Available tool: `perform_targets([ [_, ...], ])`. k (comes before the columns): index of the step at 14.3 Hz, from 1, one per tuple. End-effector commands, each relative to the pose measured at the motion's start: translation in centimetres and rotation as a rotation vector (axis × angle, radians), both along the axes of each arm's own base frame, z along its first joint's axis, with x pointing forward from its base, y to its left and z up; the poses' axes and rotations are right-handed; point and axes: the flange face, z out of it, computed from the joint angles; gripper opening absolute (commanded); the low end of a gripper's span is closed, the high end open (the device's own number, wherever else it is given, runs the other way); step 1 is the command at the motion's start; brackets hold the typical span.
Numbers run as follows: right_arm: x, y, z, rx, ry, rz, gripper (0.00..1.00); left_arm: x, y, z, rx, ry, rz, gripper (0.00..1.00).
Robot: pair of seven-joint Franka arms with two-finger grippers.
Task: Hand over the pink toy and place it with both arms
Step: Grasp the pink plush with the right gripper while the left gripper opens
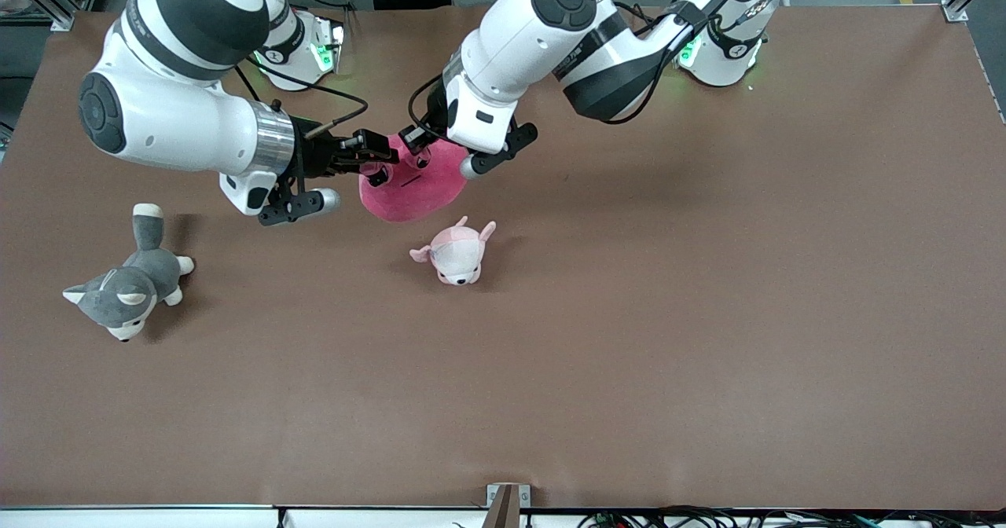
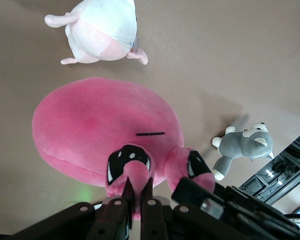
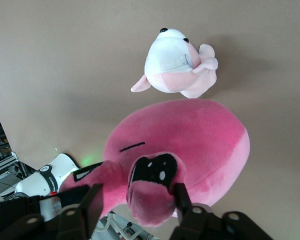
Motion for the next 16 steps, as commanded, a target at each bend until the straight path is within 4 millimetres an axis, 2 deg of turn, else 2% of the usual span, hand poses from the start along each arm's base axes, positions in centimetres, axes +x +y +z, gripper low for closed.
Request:
perform_targets([
  [1,0.2,-0.1,-0.4,0.016,0.012,-0.002,0.23,0.3,-0.4,0.6,-0.012,0.000,0.018,0.00],
  [2,0.3,-0.4,-0.5,0.019,0.007,0.003,0.10,0.3,-0.4,0.7,-0.013,-0.001,0.018,0.00],
  [3,0.4,-0.5,-0.6,0.023,0.001,0.013,0.03,0.4,-0.3,0.7,-0.013,-0.001,0.019,0.00],
  [7,0.5,-0.5,-0.3,0.025,-0.009,0.013,0.01,0.3,-0.3,0.7,-0.011,-0.002,0.018,0.03],
  [8,0.5,-0.5,-0.3,0.025,-0.009,0.013,0.01,0.2,-0.2,0.8,-0.005,-0.001,0.014,0.11],
  [11,0.3,-0.4,-0.2,0.026,-0.003,0.018,0.00,-0.1,0.1,1.6,0.000,-0.014,0.012,0.56],
  [12,0.2,-0.5,-0.1,0.026,0.000,0.019,0.00,-0.1,0.1,1.6,0.016,-0.030,0.006,0.98],
  [14,0.1,-1.0,0.1,0.025,0.015,0.024,0.00,-0.6,0.2,1.4,0.088,-0.076,-0.032,1.00],
  [16,0.7,-2.6,0.3,0.027,0.014,-0.001,0.00,-0.8,0.8,1.2,0.140,-0.061,-0.050,1.00],
])
